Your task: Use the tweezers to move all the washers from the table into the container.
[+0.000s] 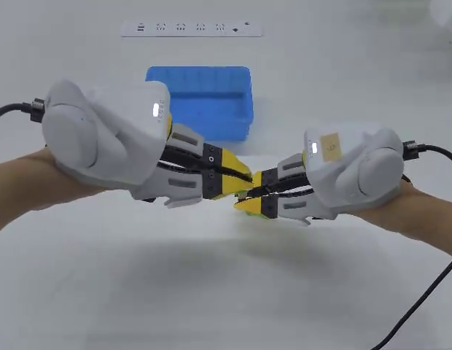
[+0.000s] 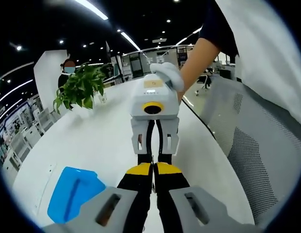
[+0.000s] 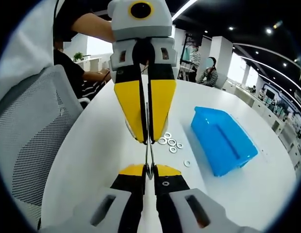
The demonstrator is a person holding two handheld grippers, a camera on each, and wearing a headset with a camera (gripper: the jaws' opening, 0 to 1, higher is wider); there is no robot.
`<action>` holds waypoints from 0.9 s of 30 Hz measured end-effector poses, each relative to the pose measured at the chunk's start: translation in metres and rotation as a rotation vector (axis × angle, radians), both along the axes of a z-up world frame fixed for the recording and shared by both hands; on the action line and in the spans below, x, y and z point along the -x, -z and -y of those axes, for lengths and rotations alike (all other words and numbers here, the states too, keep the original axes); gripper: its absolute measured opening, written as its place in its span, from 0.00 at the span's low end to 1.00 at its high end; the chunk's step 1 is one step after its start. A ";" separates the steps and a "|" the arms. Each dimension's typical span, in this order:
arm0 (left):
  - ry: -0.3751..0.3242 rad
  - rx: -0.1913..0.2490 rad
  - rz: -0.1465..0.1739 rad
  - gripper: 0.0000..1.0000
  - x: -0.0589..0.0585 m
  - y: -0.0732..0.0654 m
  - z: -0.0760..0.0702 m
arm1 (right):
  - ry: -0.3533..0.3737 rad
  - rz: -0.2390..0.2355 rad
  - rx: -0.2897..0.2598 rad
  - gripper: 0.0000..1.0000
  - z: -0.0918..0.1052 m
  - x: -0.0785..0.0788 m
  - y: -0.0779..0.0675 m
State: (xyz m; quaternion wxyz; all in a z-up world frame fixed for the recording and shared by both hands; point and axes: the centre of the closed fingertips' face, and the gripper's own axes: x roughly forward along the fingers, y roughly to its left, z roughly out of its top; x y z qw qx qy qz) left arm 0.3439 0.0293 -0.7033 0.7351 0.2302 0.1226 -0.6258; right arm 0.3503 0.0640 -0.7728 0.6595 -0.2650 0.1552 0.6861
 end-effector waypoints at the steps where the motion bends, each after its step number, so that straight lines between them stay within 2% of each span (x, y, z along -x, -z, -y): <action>1: -0.007 0.007 -0.004 0.05 0.001 -0.001 -0.002 | 0.002 -0.001 -0.001 0.07 -0.001 0.000 -0.001; 3: -0.018 0.015 -0.007 0.05 0.001 -0.003 -0.005 | 0.019 -0.039 -0.012 0.08 -0.004 0.002 -0.003; 6: -0.036 0.023 -0.013 0.05 0.004 -0.004 -0.011 | 0.036 -0.040 -0.020 0.11 -0.008 0.004 -0.004; 9: -0.056 0.033 -0.021 0.05 0.006 -0.007 -0.016 | 0.065 -0.075 -0.023 0.13 -0.011 0.007 -0.005; 12: -0.060 0.030 -0.015 0.05 0.012 -0.011 -0.021 | 0.109 -0.038 -0.017 0.26 -0.015 0.006 -0.007; 14: -0.061 0.020 -0.008 0.05 0.015 -0.013 -0.027 | 0.116 -0.029 -0.025 0.26 -0.017 0.008 -0.009; 15: -0.063 0.014 -0.005 0.05 0.016 -0.013 -0.030 | 0.123 -0.040 -0.031 0.26 -0.018 0.009 -0.009; 16: -0.072 0.006 -0.002 0.05 0.015 -0.013 -0.036 | 0.129 -0.057 -0.034 0.28 -0.018 0.010 -0.009; 21: -0.140 -0.001 0.009 0.05 0.007 -0.015 -0.060 | 0.145 -0.063 -0.028 0.31 -0.021 0.010 -0.005; 27: -0.193 -0.005 0.028 0.05 -0.004 -0.018 -0.077 | 0.159 -0.071 -0.048 0.39 -0.022 0.007 -0.005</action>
